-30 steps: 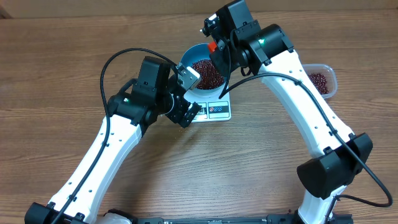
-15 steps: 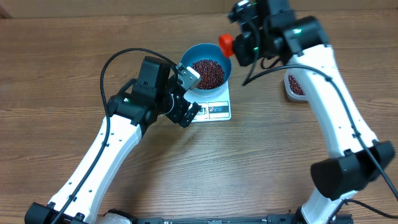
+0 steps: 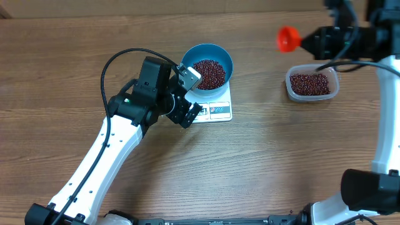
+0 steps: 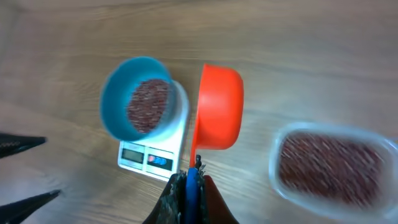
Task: Scoop item into bowl and weigh 150g on scale
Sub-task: 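Move the empty scoop back to the bean tub, then dip the red scoop into the beans and lift it filled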
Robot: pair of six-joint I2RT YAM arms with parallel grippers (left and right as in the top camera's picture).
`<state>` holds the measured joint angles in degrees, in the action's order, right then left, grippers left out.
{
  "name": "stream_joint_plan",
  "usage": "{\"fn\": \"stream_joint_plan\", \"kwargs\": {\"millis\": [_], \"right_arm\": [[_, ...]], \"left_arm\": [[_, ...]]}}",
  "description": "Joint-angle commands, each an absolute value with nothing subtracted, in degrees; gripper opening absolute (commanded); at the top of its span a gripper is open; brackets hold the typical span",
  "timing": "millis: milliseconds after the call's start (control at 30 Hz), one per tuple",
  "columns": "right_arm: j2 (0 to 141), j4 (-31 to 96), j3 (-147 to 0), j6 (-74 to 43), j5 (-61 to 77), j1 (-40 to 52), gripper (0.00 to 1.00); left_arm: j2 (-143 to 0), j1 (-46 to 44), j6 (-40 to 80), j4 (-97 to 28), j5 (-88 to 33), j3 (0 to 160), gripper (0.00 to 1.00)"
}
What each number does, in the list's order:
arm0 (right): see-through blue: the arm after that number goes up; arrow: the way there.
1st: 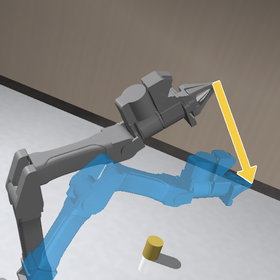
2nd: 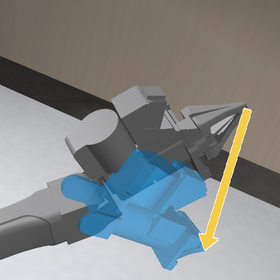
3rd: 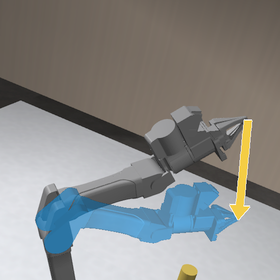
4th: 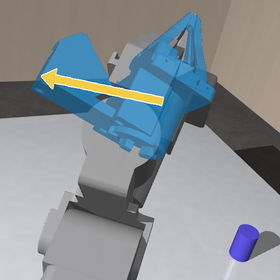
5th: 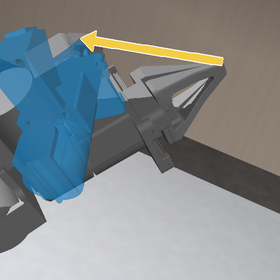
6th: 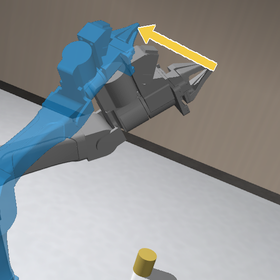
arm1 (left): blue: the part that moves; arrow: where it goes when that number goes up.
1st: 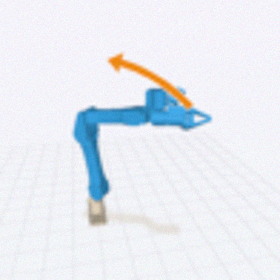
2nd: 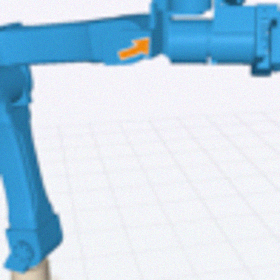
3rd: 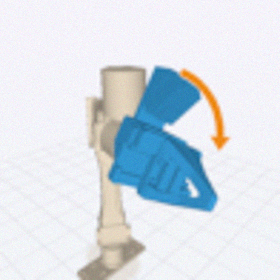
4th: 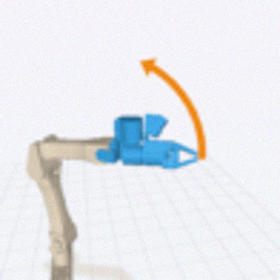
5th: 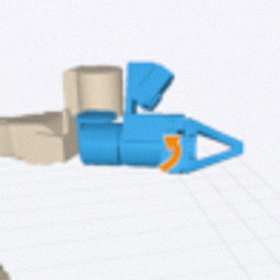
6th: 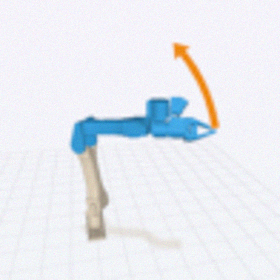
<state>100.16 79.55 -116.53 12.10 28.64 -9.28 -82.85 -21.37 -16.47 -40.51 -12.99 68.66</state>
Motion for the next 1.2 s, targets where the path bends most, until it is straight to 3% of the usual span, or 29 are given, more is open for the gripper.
{"fn": "stream_joint_plan", "kwargs": {"millis": [0, 167, 433, 767, 1167], "right_arm": [[98.50, 81.91, -117.69, 12.08, 26.65, -14.98, 0.04], [99.18, 83.70, -113.45, 12.08, 18.85, -19.97, 0.04], [104.71, 79.55, -104.31, 12.05, 16.69, -20.27, 0.04], [108.16, 70.30, -97.45, 12.05, 19.11, -20.21, 0.04], [115.24, 69.67, -97.34, 12.05, 21.78, -17.04, 0.04]], "left_arm": [[-82.83, -21.39, -16.69, -40.29, -12.69, 69.87, 1.00], [-82.83, -21.39, -16.69, -40.29, -12.69, 69.87, 1.00], [-82.83, -21.39, -16.69, -40.29, -12.69, 69.87, 1.00], [-82.83, -21.39, -16.69, -40.29, -12.69, 69.87, 1.00], [-82.83, -21.39, -16.69, -40.29, -12.69, 69.87, 0.99]]}}
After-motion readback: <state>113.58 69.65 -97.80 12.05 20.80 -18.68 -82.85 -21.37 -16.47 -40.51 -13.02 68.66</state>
